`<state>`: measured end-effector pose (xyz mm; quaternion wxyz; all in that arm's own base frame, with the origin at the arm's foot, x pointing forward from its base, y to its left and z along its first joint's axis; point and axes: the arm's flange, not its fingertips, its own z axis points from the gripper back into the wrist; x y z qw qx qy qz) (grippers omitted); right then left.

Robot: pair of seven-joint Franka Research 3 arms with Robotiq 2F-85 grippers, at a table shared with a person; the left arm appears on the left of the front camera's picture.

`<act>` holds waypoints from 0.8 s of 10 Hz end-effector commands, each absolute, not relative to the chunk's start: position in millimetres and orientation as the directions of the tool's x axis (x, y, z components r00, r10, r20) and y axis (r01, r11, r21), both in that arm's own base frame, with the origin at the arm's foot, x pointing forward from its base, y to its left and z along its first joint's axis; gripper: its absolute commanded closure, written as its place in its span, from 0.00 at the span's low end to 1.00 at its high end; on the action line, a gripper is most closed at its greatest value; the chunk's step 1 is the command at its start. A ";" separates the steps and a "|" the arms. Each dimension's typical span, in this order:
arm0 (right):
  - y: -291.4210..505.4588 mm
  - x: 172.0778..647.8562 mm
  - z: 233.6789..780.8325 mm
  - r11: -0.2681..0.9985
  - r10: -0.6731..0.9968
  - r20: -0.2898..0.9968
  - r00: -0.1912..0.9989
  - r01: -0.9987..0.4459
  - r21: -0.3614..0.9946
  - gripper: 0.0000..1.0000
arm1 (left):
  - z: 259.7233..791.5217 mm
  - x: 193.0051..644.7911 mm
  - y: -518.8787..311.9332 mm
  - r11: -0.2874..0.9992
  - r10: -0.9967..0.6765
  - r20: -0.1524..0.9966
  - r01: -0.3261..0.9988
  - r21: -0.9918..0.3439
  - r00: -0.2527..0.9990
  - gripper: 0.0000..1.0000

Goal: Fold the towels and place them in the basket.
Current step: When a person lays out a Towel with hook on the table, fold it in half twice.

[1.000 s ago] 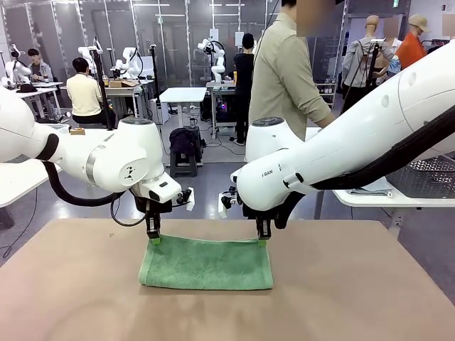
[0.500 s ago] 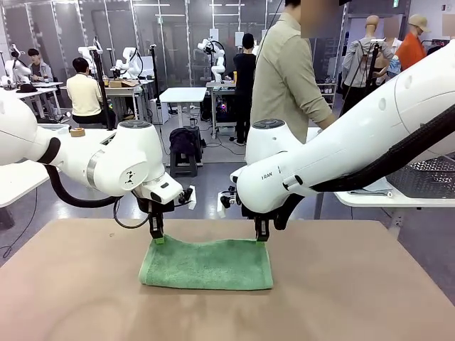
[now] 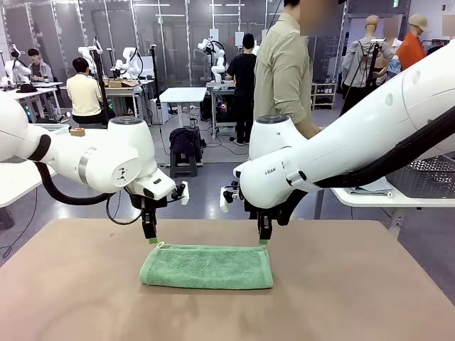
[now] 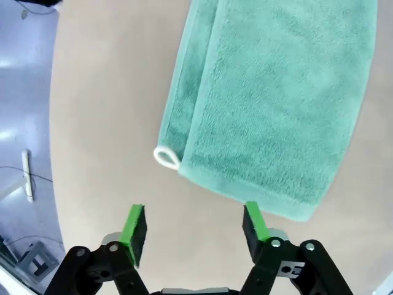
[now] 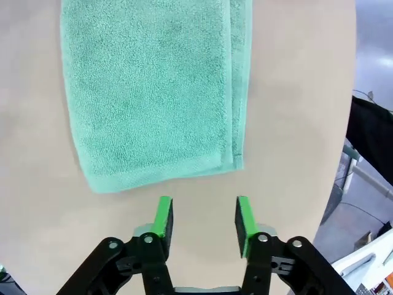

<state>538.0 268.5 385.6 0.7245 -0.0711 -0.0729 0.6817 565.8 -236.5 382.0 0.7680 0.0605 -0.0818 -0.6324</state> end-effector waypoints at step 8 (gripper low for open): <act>216.9 442.9 522.6 0.572 0.817 0.048 0.575 -0.818 0.070 0.10 | 473.5 525.6 -107.7 0.051 -0.938 0.344 0.998 0.034 0.036 0.00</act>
